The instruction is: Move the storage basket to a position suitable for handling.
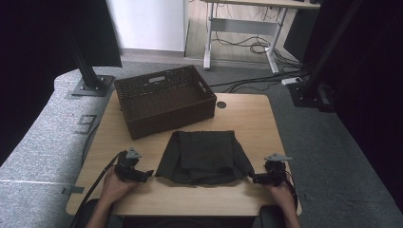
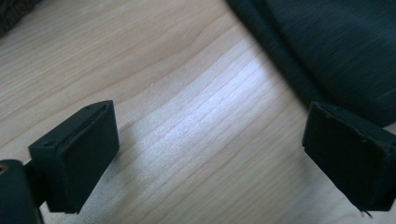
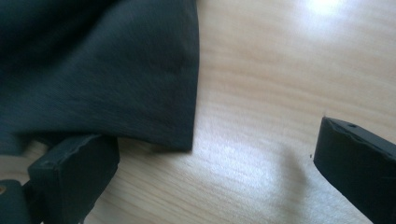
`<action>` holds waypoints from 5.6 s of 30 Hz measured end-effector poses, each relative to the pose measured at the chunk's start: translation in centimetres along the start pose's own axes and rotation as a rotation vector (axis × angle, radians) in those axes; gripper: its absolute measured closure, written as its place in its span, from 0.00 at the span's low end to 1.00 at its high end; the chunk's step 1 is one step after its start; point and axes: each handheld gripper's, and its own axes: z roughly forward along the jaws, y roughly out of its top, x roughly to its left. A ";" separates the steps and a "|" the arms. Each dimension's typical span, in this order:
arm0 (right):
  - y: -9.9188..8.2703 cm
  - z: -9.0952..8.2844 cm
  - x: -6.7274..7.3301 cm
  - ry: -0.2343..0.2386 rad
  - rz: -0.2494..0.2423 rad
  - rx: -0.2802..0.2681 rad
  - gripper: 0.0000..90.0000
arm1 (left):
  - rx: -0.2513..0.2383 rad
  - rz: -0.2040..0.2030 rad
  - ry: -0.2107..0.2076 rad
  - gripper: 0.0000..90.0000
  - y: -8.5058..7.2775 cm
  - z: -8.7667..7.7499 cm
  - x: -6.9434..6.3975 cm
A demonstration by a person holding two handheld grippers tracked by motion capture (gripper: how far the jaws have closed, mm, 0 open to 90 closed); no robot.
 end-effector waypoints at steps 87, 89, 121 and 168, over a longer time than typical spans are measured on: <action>7.6 8.6 3.0 0.175 -0.047 0.081 0.07 | -0.030 -0.017 -0.094 0.08 8.5 8.4 -1.6; 7.3 8.4 3.4 0.178 -0.053 0.081 0.08 | -0.029 -0.017 -0.103 0.08 8.2 8.1 -1.6; 2.7 3.9 10.2 0.233 -0.137 0.100 0.04 | -0.008 0.037 -0.114 0.10 1.2 1.9 -5.3; 2.2 -0.3 4.7 0.078 -0.067 -0.002 0.02 | -0.030 0.042 0.009 0.11 4.1 -1.6 -2.0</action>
